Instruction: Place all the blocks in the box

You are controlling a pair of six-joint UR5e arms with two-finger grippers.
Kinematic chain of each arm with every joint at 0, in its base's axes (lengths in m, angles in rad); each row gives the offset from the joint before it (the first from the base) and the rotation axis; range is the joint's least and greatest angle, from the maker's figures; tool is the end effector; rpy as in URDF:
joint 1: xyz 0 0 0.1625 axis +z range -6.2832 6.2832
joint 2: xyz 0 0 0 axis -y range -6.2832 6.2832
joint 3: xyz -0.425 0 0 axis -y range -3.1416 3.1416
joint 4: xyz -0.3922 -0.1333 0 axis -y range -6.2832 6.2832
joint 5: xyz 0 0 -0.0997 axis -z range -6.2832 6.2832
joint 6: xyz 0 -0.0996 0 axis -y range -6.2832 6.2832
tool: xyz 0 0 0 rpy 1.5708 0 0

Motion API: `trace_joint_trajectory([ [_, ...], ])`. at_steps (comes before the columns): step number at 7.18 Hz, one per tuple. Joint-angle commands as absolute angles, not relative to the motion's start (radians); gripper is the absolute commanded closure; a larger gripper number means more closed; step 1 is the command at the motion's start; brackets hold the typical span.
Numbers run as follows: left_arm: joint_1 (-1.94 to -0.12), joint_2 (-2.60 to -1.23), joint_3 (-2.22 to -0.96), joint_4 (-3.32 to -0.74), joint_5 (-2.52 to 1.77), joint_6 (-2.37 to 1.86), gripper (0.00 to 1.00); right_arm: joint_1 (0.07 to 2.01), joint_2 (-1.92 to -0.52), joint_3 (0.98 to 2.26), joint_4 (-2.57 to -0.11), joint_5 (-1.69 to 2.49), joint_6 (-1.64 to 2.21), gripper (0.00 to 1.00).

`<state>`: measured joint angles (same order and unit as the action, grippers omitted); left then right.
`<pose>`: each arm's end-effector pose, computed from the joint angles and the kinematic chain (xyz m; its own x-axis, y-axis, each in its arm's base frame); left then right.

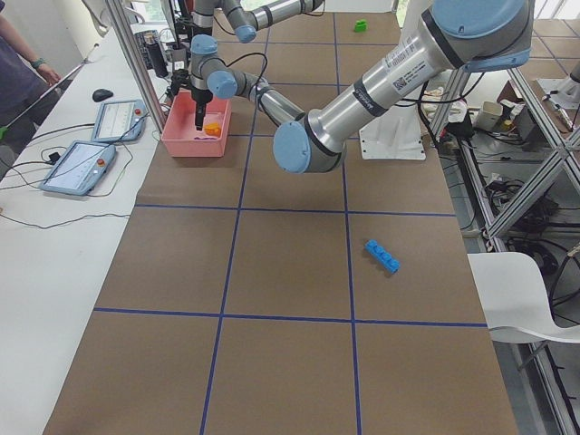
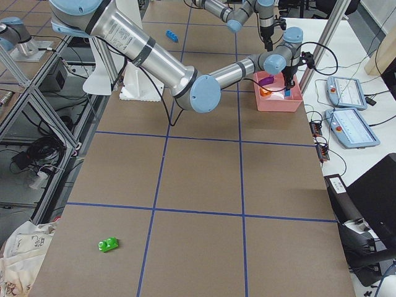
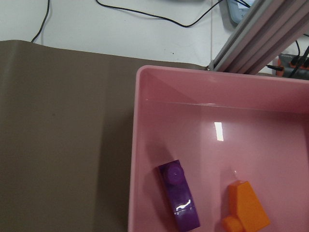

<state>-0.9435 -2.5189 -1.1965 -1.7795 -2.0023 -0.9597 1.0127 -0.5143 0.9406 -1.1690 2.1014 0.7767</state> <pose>0.4007 -0.7089 0.1913 0.6635 -0.0273 -0.7476 0.2217 0.9616 0.1616 -0.3840 -0.7716 0.1940 0.6320 -0.1492 0.7604 -0.1190 0.9510 0.2855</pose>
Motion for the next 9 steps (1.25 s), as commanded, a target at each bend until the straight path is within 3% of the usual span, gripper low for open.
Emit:
trace_joint_trajectory([
  [1,-0.982,-2.302,-1.430,-1.682,-2.037,-0.806,0.00,0.939,-0.459,0.905,-1.163,2.014,0.830,1.00],
  [2,-0.983,-2.184,-1.551,-1.643,-2.036,-0.743,0.00,0.921,-0.454,0.904,-1.158,1.991,0.850,0.76],
  [3,-0.997,-2.045,-1.671,-1.637,-2.036,-0.651,0.00,0.907,-0.456,0.893,-1.122,1.962,0.895,0.12],
  [4,-0.999,-1.917,-1.781,-1.637,-2.033,-0.605,0.00,0.905,-0.456,0.884,-1.112,1.960,0.902,0.02],
  [8,-0.989,-1.553,-2.055,-1.654,-2.046,-0.543,0.00,0.933,-0.477,0.940,-1.144,2.024,0.927,0.01],
  [9,-0.979,-1.464,-2.087,-1.713,-2.048,-0.552,0.00,0.963,-0.541,1.028,-1.201,2.099,0.914,0.01],
])
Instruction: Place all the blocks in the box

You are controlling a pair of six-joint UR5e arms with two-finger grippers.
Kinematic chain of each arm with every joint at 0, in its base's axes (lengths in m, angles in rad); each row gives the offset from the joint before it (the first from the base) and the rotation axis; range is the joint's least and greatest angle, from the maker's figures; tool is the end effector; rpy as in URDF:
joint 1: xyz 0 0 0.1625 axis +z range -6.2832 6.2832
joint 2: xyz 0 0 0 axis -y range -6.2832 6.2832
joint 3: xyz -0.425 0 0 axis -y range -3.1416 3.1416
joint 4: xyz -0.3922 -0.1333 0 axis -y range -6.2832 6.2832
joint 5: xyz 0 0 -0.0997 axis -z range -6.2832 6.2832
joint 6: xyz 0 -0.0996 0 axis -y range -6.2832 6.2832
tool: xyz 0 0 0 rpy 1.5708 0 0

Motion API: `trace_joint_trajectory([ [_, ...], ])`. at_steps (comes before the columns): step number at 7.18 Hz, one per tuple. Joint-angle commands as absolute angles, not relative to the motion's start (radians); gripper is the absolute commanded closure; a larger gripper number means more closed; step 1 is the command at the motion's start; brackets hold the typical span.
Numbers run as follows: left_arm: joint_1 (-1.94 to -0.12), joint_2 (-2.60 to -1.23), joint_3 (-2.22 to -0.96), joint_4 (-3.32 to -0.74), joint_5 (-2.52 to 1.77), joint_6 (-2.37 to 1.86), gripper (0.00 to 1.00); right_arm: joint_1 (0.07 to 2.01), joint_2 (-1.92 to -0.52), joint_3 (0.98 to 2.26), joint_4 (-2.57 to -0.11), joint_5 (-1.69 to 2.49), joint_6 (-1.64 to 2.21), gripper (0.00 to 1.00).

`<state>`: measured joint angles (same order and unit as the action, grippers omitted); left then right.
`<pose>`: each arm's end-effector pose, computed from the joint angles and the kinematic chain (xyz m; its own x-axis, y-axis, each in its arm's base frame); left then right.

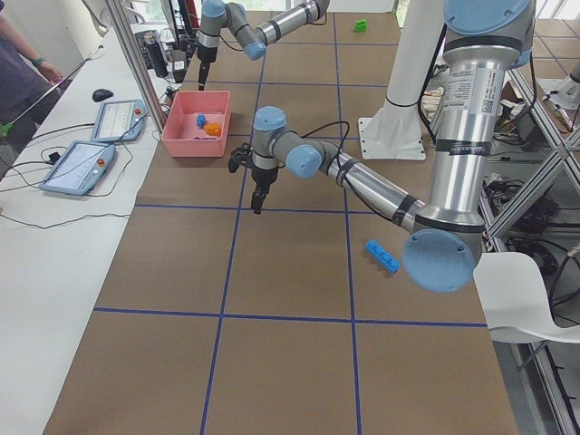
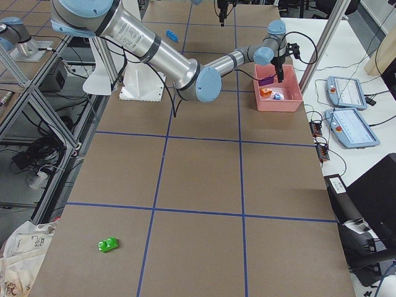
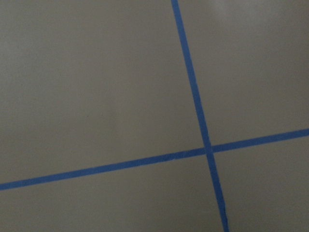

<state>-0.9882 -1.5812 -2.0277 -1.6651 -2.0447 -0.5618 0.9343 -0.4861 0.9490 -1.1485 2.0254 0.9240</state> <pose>0.1941 -0.4543 0.4327 0.7637 0.2096 -0.6106 -0.0695 0.9670 0.2449 -0.4386 -0.7441 0.1654 0.6140 -0.0802 0.7852 -0.1886 0.9511 0.2446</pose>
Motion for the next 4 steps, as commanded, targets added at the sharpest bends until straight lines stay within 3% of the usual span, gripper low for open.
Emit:
trace_joint_trajectory([
  [1,-0.967,-1.322,-2.080,-1.920,-2.063,-0.587,0.00,0.983,-0.648,1.164,-1.253,2.126,0.911,0.01],
  [4,-0.754,-1.065,-2.079,-2.315,-2.048,-0.840,0.00,1.026,-0.884,1.392,-1.393,2.167,0.756,0.01],
])
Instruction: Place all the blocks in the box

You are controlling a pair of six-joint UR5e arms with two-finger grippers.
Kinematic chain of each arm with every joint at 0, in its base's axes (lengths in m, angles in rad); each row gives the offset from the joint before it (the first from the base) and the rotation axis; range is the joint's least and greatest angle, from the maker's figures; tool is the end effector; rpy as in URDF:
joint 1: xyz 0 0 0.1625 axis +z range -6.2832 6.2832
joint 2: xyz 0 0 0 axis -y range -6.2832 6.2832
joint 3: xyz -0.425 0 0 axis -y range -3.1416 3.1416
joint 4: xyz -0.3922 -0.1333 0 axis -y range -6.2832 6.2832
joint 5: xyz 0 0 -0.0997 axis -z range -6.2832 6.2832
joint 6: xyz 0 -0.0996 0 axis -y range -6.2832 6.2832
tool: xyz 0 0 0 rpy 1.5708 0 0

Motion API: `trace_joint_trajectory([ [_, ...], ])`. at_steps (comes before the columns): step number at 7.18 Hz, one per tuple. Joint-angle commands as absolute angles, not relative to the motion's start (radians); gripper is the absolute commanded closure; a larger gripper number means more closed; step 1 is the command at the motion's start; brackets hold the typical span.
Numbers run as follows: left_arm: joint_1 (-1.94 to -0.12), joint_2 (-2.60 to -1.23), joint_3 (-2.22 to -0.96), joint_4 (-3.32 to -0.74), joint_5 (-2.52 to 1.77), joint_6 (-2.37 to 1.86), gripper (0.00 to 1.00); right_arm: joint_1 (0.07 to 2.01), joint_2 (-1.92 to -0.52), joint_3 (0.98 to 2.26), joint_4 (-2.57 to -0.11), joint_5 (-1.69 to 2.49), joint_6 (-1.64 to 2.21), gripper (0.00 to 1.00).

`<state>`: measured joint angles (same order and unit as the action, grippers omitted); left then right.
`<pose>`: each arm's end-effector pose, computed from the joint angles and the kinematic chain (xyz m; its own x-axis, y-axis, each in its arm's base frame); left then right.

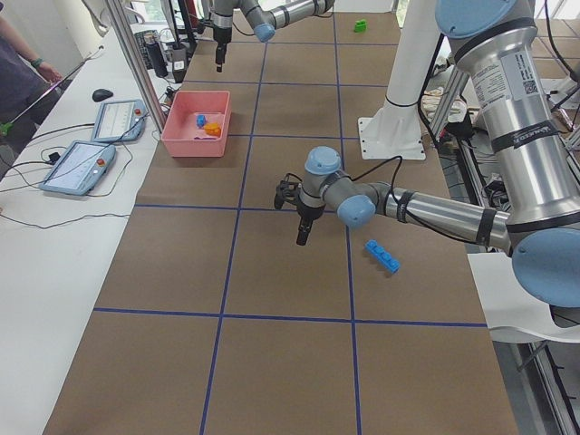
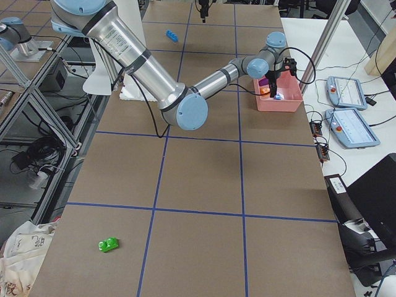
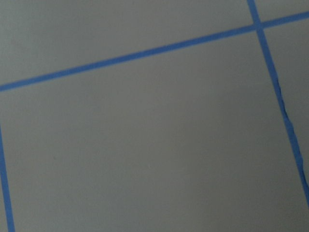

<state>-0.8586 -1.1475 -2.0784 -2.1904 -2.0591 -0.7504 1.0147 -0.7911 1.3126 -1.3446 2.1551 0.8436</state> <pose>0.1626 -0.3209 0.5195 0.6835 0.1967 -0.7029 -0.0438 0.9723 0.2295 -0.3391 -0.6940 0.2625 0.6285 -0.0392 0.7768 -0.1240 0.9809 0.1499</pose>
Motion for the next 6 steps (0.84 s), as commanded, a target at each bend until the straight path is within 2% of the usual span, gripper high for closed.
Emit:
trace_joint_trajectory([
  [1,-0.665,-1.007,-2.079,-2.395,-2.004,-0.897,0.00,1.038,-1.016,1.520,-1.440,2.190,0.699,0.01],
  [4,-0.336,-0.957,-2.079,-2.509,-1.820,-1.130,0.00,1.077,-1.312,1.806,-1.631,2.192,0.433,0.01],
  [5,-0.240,-0.947,-2.079,-2.514,-1.749,-1.164,0.00,1.097,-1.353,1.845,-1.696,2.192,0.366,0.01],
  [6,-0.221,-0.936,-2.079,-2.516,-1.744,-1.166,0.00,1.110,-1.397,1.874,-1.722,2.192,0.320,0.01],
])
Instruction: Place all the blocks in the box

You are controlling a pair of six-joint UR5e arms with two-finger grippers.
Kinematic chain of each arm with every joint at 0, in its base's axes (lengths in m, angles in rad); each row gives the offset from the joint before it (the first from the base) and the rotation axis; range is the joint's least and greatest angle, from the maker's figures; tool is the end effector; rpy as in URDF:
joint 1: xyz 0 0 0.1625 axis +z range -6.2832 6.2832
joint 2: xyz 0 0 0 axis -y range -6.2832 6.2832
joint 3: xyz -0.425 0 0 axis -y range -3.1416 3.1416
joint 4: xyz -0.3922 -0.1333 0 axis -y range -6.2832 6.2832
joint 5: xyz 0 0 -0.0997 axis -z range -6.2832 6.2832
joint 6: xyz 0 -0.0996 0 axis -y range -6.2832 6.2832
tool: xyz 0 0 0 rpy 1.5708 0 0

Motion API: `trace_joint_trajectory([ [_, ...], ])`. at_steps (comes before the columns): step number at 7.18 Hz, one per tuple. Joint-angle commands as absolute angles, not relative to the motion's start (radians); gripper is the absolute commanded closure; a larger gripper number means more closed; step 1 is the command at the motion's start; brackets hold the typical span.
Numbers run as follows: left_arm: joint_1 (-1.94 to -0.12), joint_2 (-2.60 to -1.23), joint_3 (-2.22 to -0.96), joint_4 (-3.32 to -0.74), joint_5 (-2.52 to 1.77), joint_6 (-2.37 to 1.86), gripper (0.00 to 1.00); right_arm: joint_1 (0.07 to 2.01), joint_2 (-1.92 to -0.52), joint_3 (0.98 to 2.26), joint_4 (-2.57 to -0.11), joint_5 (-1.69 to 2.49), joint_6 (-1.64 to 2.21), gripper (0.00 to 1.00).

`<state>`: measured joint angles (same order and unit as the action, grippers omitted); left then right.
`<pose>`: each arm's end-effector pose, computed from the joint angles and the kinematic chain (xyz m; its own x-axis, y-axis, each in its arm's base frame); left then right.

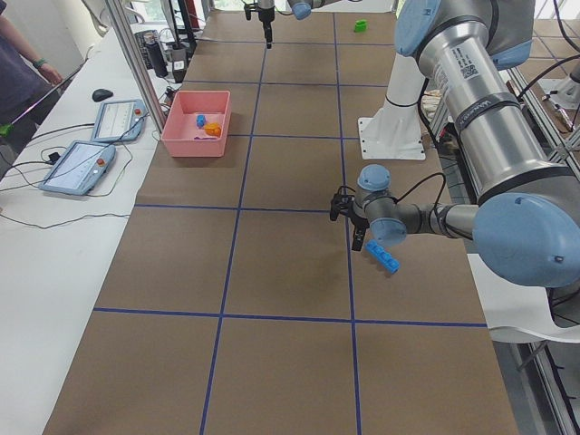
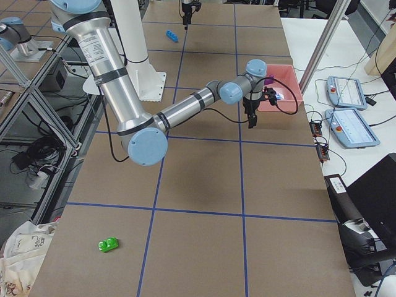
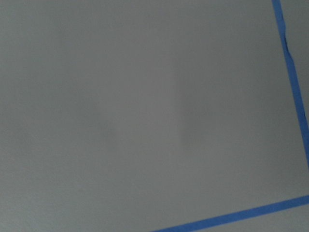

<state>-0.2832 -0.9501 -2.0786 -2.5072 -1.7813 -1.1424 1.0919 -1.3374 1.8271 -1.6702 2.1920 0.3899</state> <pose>0.2391 -0.1867 0.5455 0.6460 0.2351 -0.7262 -0.1564 0.9720 0.1755 -0.1946 -0.5383 0.4285 0.7351 -0.2164 0.6425 0.1586 0.9763 0.1473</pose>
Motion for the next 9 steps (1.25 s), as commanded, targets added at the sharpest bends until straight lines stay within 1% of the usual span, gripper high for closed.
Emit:
trace_joint_trajectory([
  [1,-0.197,-0.919,-2.079,-2.516,-1.743,-1.166,0.00,1.121,-1.441,1.891,-1.723,2.192,0.293,0.01],
  [6,-0.101,-0.897,-2.071,-2.514,-1.726,-1.169,0.00,1.143,-1.652,1.953,-1.712,2.192,0.129,0.01],
  [9,-0.092,-0.908,-2.039,-2.513,-1.711,-1.169,0.00,1.170,-1.712,1.959,-1.710,2.191,0.060,0.01],
])
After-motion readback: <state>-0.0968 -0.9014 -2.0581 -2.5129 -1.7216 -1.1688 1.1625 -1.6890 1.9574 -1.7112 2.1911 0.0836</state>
